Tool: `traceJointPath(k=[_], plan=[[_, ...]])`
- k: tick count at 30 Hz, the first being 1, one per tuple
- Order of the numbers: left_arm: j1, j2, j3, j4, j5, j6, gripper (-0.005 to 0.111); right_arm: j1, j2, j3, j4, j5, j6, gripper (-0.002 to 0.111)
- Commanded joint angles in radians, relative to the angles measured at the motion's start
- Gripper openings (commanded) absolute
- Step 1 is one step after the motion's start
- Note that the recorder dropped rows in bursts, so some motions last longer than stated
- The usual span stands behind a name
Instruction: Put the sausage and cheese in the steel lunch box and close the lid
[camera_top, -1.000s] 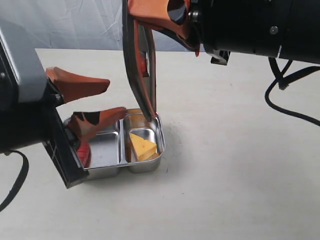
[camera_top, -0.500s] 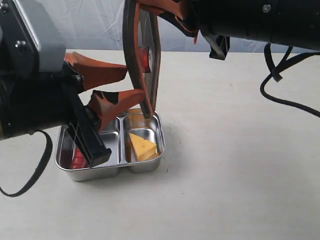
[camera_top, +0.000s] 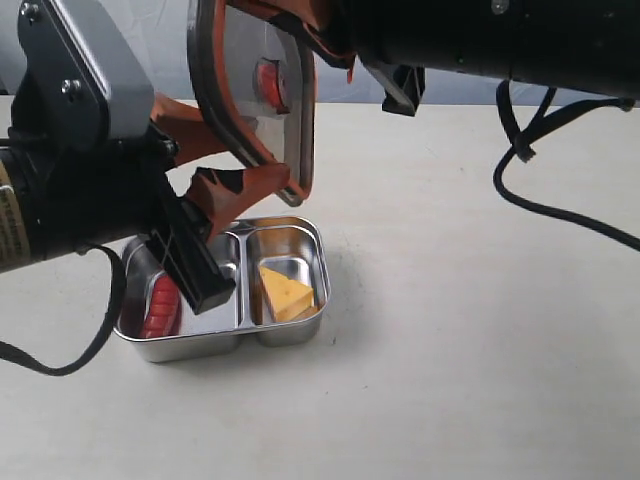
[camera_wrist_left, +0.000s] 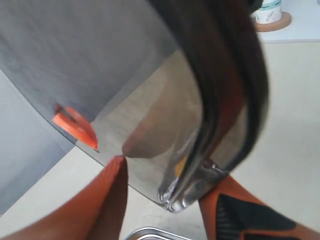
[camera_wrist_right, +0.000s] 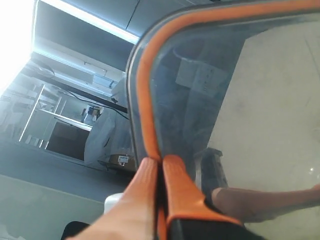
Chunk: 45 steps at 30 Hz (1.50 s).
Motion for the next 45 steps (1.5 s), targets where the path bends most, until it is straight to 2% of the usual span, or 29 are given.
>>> traceJointPath(k=[1, 6, 9, 11, 19, 26, 30, 40, 43, 45], plan=[[-0.007, 0.0, -0.012, -0.091, -0.011, 0.099, 0.042, 0.027, 0.005, -0.002, -0.001, -0.005, 0.001, -0.001], [-0.007, 0.0, -0.012, -0.13, -0.011, 0.097, 0.04, 0.027, 0.005, -0.002, -0.001, -0.001, 0.001, -0.001], [-0.007, 0.0, -0.012, -0.176, -0.011, 0.097, 0.019, 0.027, 0.005, -0.002, -0.001, 0.005, 0.001, -0.001], [-0.007, 0.0, -0.012, -0.178, -0.011, 0.095, 0.0, 0.027, 0.005, -0.002, -0.001, 0.006, 0.001, -0.001], [-0.007, 0.0, -0.012, -0.189, 0.008, 0.095, 0.0, 0.027, 0.005, -0.002, -0.052, -0.007, -0.003, -0.001], [-0.007, 0.0, -0.012, -0.197, 0.185, 0.097, 0.0, 0.025, 0.005, -0.002, -0.276, -0.033, -0.003, -0.001], [-0.007, 0.0, -0.012, -0.175, 0.236, 0.097, 0.0, 0.025, 0.005, -0.002, -0.32, -0.045, 0.013, -0.001], [-0.007, 0.0, -0.012, -0.151, 0.297, 0.097, 0.0, 0.025, 0.005, 0.0, -0.475, -0.033, 0.151, -0.001], [-0.007, 0.0, -0.012, -0.133, 0.326, 0.097, 0.0, 0.025, 0.005, 0.0, -0.564, -0.023, 0.25, -0.001], [-0.007, 0.0, -0.012, -0.119, 0.339, 0.097, 0.0, 0.025, 0.005, 0.0, -0.633, -0.017, 0.315, 0.004]])
